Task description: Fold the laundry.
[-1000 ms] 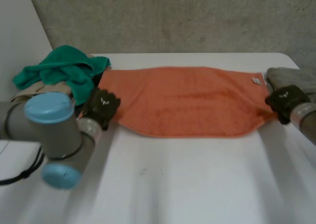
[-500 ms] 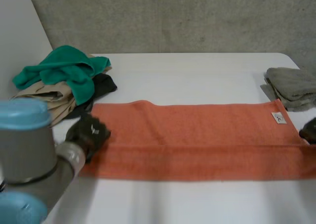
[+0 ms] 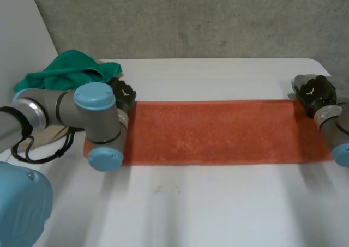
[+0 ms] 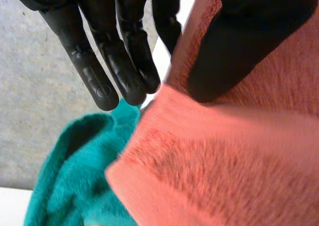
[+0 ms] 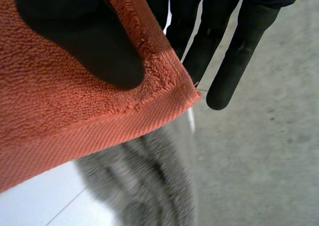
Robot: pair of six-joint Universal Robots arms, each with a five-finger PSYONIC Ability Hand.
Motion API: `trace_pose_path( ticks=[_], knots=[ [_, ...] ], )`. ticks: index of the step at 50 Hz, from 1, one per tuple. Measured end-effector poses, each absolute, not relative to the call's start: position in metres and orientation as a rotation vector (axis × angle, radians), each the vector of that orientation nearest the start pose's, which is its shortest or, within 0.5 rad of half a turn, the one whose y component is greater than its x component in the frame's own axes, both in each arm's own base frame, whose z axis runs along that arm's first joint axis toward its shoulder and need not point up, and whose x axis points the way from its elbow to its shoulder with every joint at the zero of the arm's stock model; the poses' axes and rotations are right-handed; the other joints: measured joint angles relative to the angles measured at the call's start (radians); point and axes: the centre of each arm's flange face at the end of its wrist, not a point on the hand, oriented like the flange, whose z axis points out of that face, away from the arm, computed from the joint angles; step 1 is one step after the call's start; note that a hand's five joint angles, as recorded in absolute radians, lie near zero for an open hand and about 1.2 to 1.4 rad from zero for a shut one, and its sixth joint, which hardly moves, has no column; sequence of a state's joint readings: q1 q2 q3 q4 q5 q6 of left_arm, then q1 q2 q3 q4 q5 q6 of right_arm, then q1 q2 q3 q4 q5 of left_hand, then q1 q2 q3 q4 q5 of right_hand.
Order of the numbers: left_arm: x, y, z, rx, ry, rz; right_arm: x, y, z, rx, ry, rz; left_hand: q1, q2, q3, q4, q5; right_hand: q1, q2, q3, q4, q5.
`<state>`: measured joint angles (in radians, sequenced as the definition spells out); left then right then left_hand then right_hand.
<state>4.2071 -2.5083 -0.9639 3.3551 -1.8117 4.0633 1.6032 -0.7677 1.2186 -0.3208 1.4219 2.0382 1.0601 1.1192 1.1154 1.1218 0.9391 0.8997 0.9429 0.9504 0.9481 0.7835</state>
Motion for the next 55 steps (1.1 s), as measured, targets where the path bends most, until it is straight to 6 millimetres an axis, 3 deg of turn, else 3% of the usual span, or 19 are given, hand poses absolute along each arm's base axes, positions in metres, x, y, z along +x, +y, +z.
trace_pose_path(
  ticks=[1,2,3,4,5,12,16,22,30,39,42,46,55],
  knots=[
    [-0.326,-0.364,0.132,1.173,1.692,-1.730,0.159,-0.441,0.132,1.187,-1.617,1.587,0.000,0.000,0.000,0.000,0.000,0.000,0.000,0.000,0.000,0.000],
    [-0.330,-0.365,0.132,1.176,1.678,-1.742,0.162,-0.444,0.133,1.170,-1.593,1.613,-0.397,-0.385,-0.378,-0.366,-0.359,-0.285,-0.297,-0.285,-0.294,-0.305],
    [-0.332,-0.365,0.133,1.178,1.670,-1.749,0.164,-0.445,0.133,1.156,-1.582,1.626,-0.420,-0.406,-0.399,-0.386,-0.379,-0.414,-0.449,-0.433,-0.449,-0.467],
    [-0.332,-0.365,0.133,1.178,1.670,-1.749,0.164,-0.445,0.133,1.156,-1.582,1.626,-0.420,-0.406,-0.399,-0.386,-0.379,-0.414,-0.449,-0.433,-0.449,-0.467],
    [-0.337,-0.363,0.134,1.184,1.658,-1.761,0.166,-0.446,0.136,1.124,-1.576,1.647,-0.820,-0.798,-0.788,-0.806,-0.787,-0.598,-0.642,-0.634,-0.649,-0.658],
    [-0.347,-0.349,0.138,1.205,1.651,-1.780,0.163,-0.438,0.153,1.010,-1.635,1.702,-0.863,-0.917,-0.910,-0.921,-0.891,-0.674,-0.734,-0.738,-0.744,-0.732],
    [-0.345,-0.332,0.143,1.219,1.672,-1.770,0.154,-0.420,0.176,0.938,-1.730,1.732,-0.863,-0.917,-0.910,-0.921,-0.891,-0.674,-0.734,-0.738,-0.744,-0.732],
    [-0.333,-0.310,0.159,1.195,1.741,-1.790,0.132,-0.390,0.181,0.926,-1.940,1.668,-0.863,-0.917,-0.910,-0.921,-0.891,-0.673,-0.733,-0.737,-0.742,-0.732],
    [-0.320,-0.289,0.175,1.118,1.864,-1.858,0.108,-0.364,0.159,0.965,-2.210,1.540,-0.863,-0.917,-0.910,-0.921,-0.891,-0.550,-0.595,-0.597,-0.592,-0.596],
    [-0.319,-0.281,0.173,1.117,1.899,-1.861,0.098,-0.363,0.131,0.966,-2.298,1.467,-0.863,-0.917,-0.910,-0.921,-0.891,-0.437,-0.486,-0.485,-0.480,-0.486],
    [-0.322,-0.278,0.171,1.132,1.899,-1.860,0.094,-0.369,0.121,0.958,-2.303,1.444,-0.863,-0.917,-0.910,-0.921,-0.891,-0.003,-0.009,-0.027,-0.041,-0.053],
    [-0.323,-0.276,0.171,1.140,1.896,-1.860,0.081,-0.377,0.118,0.907,-2.283,1.409,-0.863,-0.917,-0.910,-0.921,-0.891,0.198,0.238,0.232,0.232,0.209],
    [-0.318,-0.270,0.186,1.123,1.879,-1.891,0.025,-0.390,0.141,0.731,-2.098,1.334,-0.863,-0.917,-0.910,-0.921,-0.891,0.198,0.239,0.245,0.247,0.217]
  ],
)
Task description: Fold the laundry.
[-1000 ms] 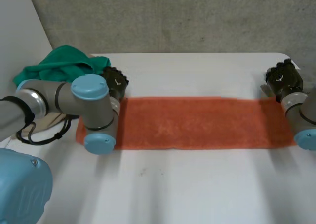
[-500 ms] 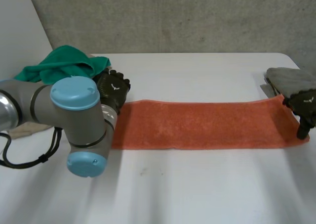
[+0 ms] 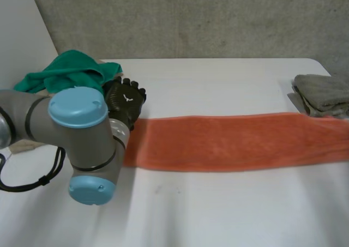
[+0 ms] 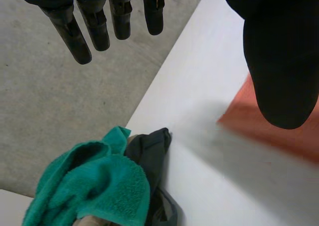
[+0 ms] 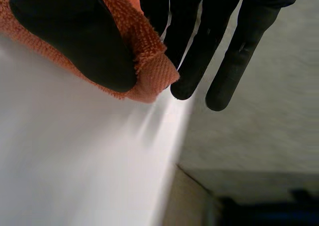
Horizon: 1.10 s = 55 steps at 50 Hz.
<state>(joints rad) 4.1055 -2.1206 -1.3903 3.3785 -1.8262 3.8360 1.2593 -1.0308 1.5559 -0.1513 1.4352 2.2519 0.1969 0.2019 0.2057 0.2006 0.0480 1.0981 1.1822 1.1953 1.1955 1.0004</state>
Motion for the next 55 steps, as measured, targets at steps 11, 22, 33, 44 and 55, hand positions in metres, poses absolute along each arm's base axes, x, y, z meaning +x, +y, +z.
trace_pose_path(
  ticks=[11,22,33,44,55],
  knots=[
    [-0.308,-0.256,0.202,1.116,1.867,-1.930,0.038,-0.393,0.185,0.837,-1.838,1.362,0.000,0.000,0.000,0.000,0.000,0.000,0.000,0.000,0.001,0.006],
    [-0.287,-0.256,0.213,1.002,1.934,-1.966,0.245,-0.339,0.217,1.277,-1.593,1.945,0.000,0.000,0.000,0.000,0.000,0.000,0.009,0.000,0.003,0.006],
    [-0.279,-0.253,0.214,0.967,1.965,-1.968,0.372,-0.227,0.161,1.948,-1.401,2.207,0.000,0.000,0.000,0.000,0.000,0.000,0.009,0.001,0.003,0.009],
    [-0.292,-0.250,0.211,1.003,1.960,-1.999,0.376,-0.194,0.129,2.136,-1.513,2.109,0.000,0.000,0.000,0.000,0.000,-0.538,-0.636,-0.636,-0.656,-0.634],
    [-0.354,-0.226,0.215,1.150,1.959,-2.245,0.303,-0.234,0.177,1.555,-2.133,2.121,0.000,0.000,0.000,0.000,0.000,-0.873,-0.973,-0.984,-0.992,-0.950]
  ],
)
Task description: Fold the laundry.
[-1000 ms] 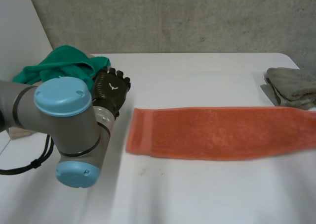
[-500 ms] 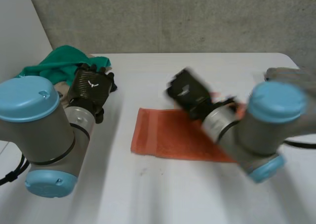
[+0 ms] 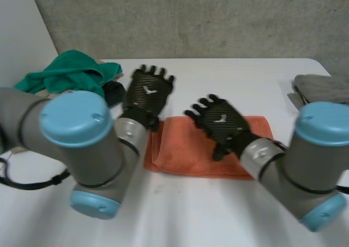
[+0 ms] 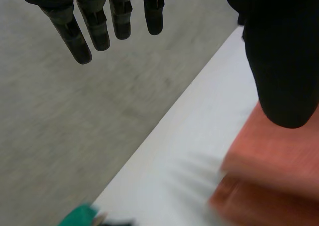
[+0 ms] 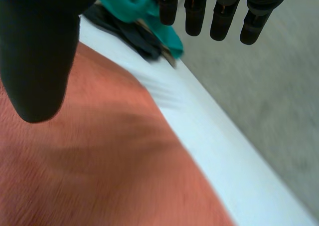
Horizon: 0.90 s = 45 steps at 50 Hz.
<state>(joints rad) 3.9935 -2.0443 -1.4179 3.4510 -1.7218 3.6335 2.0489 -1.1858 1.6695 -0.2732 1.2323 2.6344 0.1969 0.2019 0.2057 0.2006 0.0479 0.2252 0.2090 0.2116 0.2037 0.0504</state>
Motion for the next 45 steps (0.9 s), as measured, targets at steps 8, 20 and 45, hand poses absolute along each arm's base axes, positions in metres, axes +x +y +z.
trace_pose_path(
  ticks=[8,20,45],
  knots=[
    [-0.392,-0.215,0.184,1.298,2.044,-2.261,0.238,-0.254,0.160,-1.176,2.201,-1.688,0.000,0.000,0.000,0.000,0.000,0.000,0.000,0.000,0.000,0.000],
    [-0.368,-0.219,0.190,1.253,2.105,-2.151,0.198,-0.278,0.141,-1.476,2.473,-1.737,0.000,0.000,0.000,0.000,0.000,0.844,0.978,0.975,0.981,0.941],
    [-0.273,-0.228,0.226,0.931,2.143,-2.103,0.376,-0.186,0.158,-1.737,1.349,-1.825,0.000,0.000,0.000,0.000,0.000,0.393,0.404,0.417,0.413,0.399]
  ],
)
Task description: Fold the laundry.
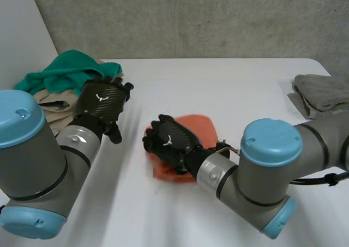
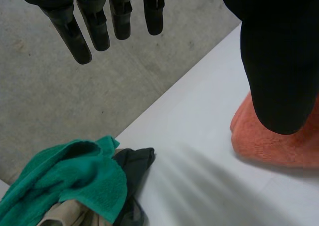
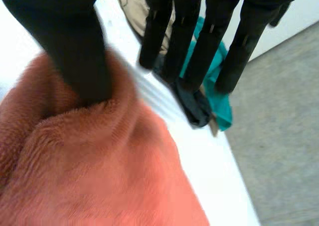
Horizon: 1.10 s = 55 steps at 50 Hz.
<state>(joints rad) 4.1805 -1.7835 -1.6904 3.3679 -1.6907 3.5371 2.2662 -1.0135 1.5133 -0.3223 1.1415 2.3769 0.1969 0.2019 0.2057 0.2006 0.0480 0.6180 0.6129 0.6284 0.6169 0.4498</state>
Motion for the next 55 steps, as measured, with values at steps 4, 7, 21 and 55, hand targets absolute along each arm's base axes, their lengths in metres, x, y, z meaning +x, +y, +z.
trace_pose_path(
  ticks=[4,7,21,55],
  knots=[
    [-0.282,-0.230,0.229,0.927,2.145,-2.148,0.372,-0.197,0.164,-1.598,1.509,-1.821,0.000,0.000,0.000,0.000,0.000,-0.382,-0.383,-0.392,-0.392,-0.391],
    [-0.298,-0.232,0.234,0.940,2.146,-2.218,0.361,-0.211,0.180,-1.422,1.633,-1.841,0.000,0.000,0.000,0.000,0.000,-0.391,-0.404,-0.415,-0.411,-0.399],
    [-0.368,-0.226,0.204,1.093,2.372,-2.242,0.306,-0.269,0.211,-0.825,2.031,-1.601,0.000,0.000,0.000,0.000,0.000,-0.391,-0.404,-0.417,-0.412,-0.399],
    [-0.354,-0.221,0.230,1.248,2.188,-2.075,0.297,-0.253,0.189,-1.154,2.096,-1.857,0.000,0.000,0.000,0.000,0.000,-0.391,-0.408,-0.420,-0.412,-0.402]
  ],
)
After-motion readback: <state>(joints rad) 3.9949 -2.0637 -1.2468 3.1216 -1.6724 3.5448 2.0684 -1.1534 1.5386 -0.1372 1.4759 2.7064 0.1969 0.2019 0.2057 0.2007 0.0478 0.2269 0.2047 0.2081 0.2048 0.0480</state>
